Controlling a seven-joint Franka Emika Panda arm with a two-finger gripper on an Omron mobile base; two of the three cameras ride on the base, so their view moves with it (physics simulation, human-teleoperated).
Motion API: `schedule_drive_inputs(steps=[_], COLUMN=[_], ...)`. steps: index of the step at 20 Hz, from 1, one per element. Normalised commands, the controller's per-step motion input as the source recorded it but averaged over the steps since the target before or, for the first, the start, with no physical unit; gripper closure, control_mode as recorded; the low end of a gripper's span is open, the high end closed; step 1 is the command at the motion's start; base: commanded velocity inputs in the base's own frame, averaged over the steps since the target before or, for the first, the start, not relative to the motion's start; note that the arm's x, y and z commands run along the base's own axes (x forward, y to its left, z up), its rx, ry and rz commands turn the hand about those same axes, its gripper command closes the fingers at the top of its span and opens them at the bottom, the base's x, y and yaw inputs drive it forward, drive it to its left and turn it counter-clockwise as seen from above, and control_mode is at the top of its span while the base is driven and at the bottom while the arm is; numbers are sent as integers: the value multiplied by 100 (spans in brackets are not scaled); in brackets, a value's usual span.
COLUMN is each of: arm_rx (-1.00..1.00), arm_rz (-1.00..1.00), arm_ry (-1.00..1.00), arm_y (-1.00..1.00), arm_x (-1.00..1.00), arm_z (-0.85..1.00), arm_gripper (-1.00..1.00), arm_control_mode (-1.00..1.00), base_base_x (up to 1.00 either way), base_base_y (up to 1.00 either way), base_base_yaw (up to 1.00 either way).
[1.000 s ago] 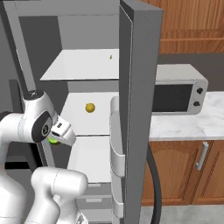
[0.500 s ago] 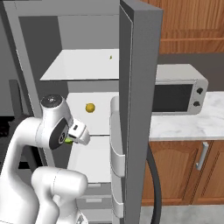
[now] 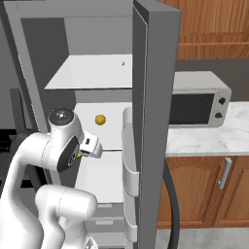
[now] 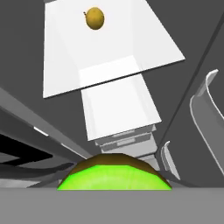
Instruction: Place the kiwi in the correct fridge rack based on whether it is a fruit or vegetable. Finally, close the fridge door.
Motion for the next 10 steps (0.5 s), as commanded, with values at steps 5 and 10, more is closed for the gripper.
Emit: schedule_drive_inputs(steps=[5, 10], arm_rx=[-2, -3], arm_rz=[0, -14], arm_ry=[-12, -15], arm_y=[6, 14], arm_x=[-27, -14], arm_z=[0, 56], arm_gripper=[100, 100], arm_control_mode=[-100, -100], base_base_x=[0, 0], base_base_y=[0, 0], base_base_yaw=[0, 0])
